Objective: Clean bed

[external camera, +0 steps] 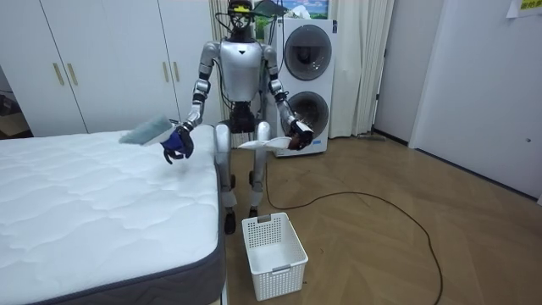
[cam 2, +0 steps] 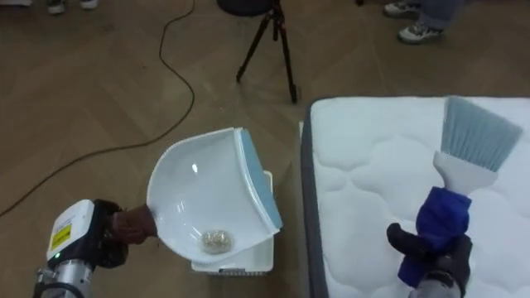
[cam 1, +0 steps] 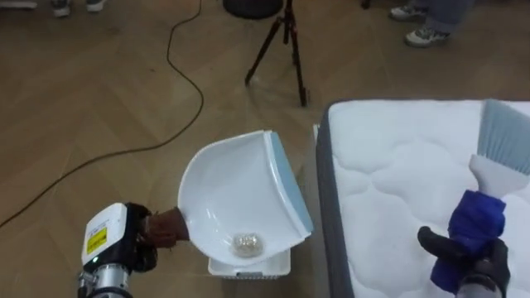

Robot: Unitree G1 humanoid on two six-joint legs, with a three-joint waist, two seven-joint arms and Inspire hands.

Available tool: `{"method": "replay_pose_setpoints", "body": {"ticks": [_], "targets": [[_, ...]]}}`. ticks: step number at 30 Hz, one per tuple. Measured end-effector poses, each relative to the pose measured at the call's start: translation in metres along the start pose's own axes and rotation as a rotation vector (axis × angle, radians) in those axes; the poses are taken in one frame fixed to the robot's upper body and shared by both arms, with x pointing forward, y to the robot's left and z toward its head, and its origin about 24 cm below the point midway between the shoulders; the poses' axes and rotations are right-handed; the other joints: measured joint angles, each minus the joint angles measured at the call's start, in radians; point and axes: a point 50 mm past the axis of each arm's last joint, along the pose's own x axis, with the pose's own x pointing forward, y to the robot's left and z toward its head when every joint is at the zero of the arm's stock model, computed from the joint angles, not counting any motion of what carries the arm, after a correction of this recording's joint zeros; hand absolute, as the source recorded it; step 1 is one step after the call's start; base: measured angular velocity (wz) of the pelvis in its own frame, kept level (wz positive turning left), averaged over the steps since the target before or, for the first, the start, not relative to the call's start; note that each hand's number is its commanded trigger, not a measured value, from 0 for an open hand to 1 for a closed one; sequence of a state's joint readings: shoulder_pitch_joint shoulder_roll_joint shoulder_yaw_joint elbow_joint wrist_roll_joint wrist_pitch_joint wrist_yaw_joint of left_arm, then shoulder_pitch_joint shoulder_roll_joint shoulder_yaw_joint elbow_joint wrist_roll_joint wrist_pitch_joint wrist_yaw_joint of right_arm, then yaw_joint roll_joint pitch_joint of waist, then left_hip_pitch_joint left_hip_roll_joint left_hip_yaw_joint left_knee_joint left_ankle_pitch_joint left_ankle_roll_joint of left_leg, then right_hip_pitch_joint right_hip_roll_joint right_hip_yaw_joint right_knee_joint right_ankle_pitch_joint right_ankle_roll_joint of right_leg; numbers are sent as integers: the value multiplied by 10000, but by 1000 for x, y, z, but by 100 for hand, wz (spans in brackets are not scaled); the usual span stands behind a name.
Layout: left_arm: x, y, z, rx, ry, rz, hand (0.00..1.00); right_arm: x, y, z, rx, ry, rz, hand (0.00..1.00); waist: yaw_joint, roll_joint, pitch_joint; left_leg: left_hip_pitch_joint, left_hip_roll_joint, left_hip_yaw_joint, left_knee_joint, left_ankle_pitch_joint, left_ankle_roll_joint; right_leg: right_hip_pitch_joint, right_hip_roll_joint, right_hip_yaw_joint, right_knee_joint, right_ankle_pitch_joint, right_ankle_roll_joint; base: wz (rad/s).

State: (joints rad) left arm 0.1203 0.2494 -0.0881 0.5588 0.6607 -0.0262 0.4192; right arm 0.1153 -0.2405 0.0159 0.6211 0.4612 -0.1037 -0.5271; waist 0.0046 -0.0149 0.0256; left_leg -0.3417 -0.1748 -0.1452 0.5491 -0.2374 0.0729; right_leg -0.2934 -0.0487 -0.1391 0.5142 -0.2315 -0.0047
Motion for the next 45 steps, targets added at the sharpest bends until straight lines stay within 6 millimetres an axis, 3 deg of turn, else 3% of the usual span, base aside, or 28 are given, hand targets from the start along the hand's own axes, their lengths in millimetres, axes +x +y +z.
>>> {"method": "replay_pose_setpoints", "body": {"ticks": [5,8,11,14,16,18,23,24,25,28,32,34,40,45], "targets": [[5,5,-16,538,477,-60,100,4,-2,-9,-295,398,-8,0,25,11,9,-325,-10,44,-70,-66,-116,-370,-52,-11,18,15,20,-3],[11,12,-22,855,713,-28,100,6,-2,-13,-846,403,-46,0,-77,134,73,-392,-11,29,-156,-55,-129,-391,-88,-108,-101,24,19,5],[22,26,-21,1134,522,213,100,8,-2,-13,-1172,330,92,0,-279,399,75,-634,-8,120,-186,-47,-142,-604,-203,-272,-73,15,32,8],[37,43,-19,1945,207,179,100,10,-3,-9,-1299,156,119,0,-474,719,109,-873,83,605,-205,-44,-142,-856,-340,-358,63,-54,84,5],[48,58,-14,2355,-39,346,100,10,-5,-8,-1650,-54,200,0,-761,905,100,-1012,315,1695,-349,-27,-120,-1085,-571,-424,354,-240,154,29],[55,66,-13,2702,-5,370,100,11,-7,-6,-1893,-203,222,0,-855,1017,108,-1066,362,2209,-414,-17,-102,-1322,-725,-361,669,-348,188,1],[66,81,-18,3388,448,187,100,14,-12,5,-2595,-1043,306,0,-1063,1568,93,-1188,289,2242,-459,-13,-96,-1596,-783,-292,783,-365,209,-9],[67,85,-19,3552,497,170,100,16,-16,10,-2901,-1373,361,0,-1159,1768,109,-1209,251,2247,-497,0,-73,-1678,-829,-283,834,-384,236,-3],[67,90,-22,3876,534,195,100,18,-20,14,-3006,-1647,368,0,-1226,1914,99,-1252,188,2282,-509,31,-20,-1879,-891,-197,1081,-418,259,-8],[70,110,-33,5032,929,154,100,20,-17,24,-2965,-2067,481,0,-1624,2055,102,-1297,24,2526,-407,56,17,-2184,-1142,46,1811,-735,285,4],[76,122,-30,6437,906,0,100,21,-15,30,-3008,-2416,582,0,-1983,2321,122,-1238,-125,2585,-337,53,11,-2332,-1243,357,2319,-954,292,9],[78,123,-28,7491,866,-433,100,19,-9,36,-3174,-2791,871,0,-2246,2468,171,-1205,-167,2751,-327,-55,-168,-2363,-1182,828,2488,-1149,284,3],[81,133,-30,8328,1177,-1141,100,15,7,53,-3029,-3600,1444,0,-2718,2834,183,-1580,-154,3048,-67,-61,-169,-2927,-1076,1332,3058,-1277,212,-2],[84,158,-33,8957,1596,-1027,100,13,20,65,-2832,-3994,1736,0,-2813,2864,184,-1986,-155,3309,355,-87,-111,-3481,-1002,1727,3583,-1394,195,-9]]}}
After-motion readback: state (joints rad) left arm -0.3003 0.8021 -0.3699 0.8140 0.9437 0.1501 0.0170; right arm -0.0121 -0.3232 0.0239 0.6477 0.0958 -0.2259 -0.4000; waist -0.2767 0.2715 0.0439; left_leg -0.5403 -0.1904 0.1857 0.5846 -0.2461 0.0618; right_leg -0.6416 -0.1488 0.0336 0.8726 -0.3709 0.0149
